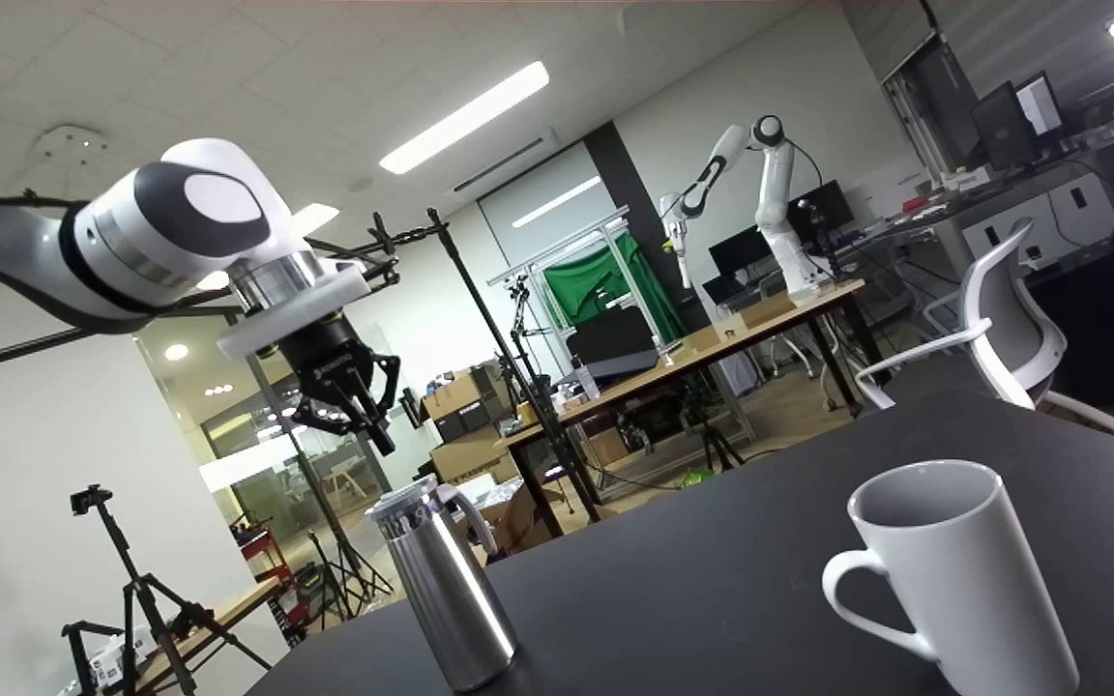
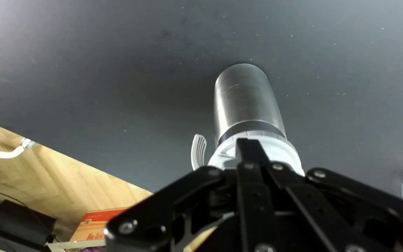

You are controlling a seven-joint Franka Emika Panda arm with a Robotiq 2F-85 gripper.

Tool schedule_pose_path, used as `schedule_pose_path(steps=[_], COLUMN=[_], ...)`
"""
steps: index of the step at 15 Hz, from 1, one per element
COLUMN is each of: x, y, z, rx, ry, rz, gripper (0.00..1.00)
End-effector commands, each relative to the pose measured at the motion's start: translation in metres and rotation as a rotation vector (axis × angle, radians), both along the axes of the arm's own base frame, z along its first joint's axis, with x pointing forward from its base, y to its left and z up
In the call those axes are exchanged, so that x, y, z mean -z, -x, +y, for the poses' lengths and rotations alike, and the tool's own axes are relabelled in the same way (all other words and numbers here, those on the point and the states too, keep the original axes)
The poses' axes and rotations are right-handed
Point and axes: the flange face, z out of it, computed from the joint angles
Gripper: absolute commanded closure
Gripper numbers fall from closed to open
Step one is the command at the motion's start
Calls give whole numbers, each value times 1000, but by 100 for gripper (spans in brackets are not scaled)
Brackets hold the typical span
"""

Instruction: Open and close the lid on the top of the flask

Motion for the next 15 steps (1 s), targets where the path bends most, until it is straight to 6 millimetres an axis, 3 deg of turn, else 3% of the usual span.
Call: schedule_pose_path(steps=[1,6,15], x=[-3,-2,33], y=[-15,-18,-29], z=[30,48,54], rx=[-26,-85,-108], ry=[30,55,23], rz=[-32,-81,-112], gripper=[100,100,100])
